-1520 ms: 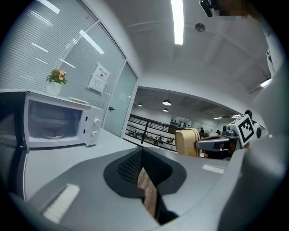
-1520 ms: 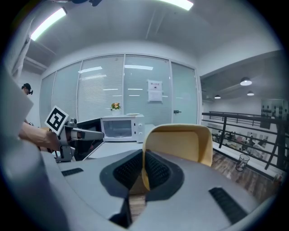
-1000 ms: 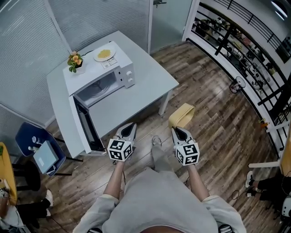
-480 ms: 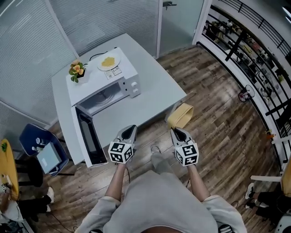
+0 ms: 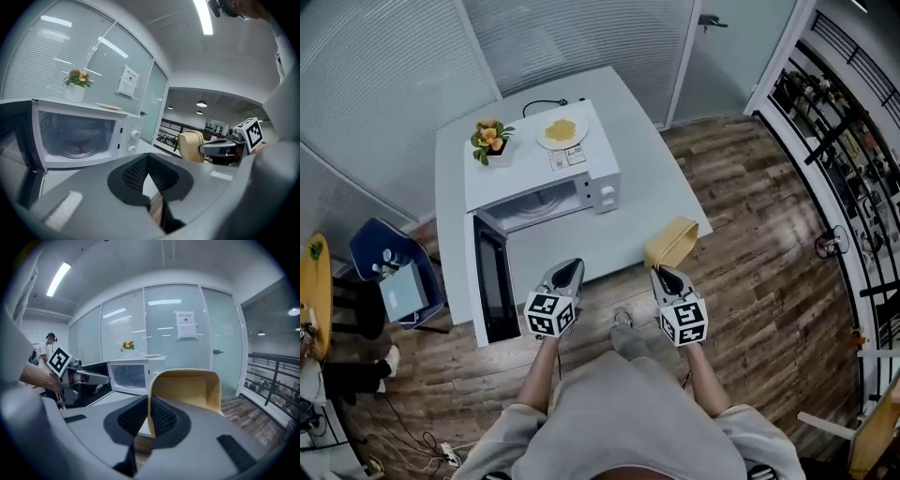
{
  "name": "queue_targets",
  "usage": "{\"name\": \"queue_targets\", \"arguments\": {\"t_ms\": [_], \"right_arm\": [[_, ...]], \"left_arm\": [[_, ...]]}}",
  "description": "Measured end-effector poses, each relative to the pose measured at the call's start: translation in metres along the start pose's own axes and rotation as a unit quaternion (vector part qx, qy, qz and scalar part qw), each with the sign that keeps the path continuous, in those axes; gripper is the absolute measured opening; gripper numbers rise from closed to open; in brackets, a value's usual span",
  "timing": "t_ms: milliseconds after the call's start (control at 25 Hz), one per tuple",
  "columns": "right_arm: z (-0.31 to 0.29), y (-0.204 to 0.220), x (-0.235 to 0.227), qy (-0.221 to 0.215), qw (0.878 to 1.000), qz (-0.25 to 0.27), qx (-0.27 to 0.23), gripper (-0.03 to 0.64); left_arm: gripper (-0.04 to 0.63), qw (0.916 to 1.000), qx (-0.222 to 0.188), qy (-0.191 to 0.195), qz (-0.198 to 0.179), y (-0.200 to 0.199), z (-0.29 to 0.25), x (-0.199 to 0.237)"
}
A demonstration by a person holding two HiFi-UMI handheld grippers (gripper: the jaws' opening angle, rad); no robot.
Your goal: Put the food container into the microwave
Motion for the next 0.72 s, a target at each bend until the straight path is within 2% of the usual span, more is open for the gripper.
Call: {"name": "queue_targets", "arguments": {"t_ms": [280,720], "right_arm": [[-0.047,-0.012,0.01,-0.072,0.997,0.024,0.009,0.026],[-0.096,-0.018,0.042,-0.179,0.981,0.067,0.027,0.026]], "left_arm": [[0.011,0.9977,-0.012,-0.064,0.02,-0.008,0.006,0.034],[0.011,0.9855,-0.03,-0.159,0.052,-0.01,0.031,0.074]]}}
Point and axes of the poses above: the fingertips, and each gripper's own axes: z backward along the fingers, x to its left, y out of its underside, the point moved 1 cm from there along z, backward along the fingers, and after that the axes turned 4 degrees about y, right-handed, at the moved point
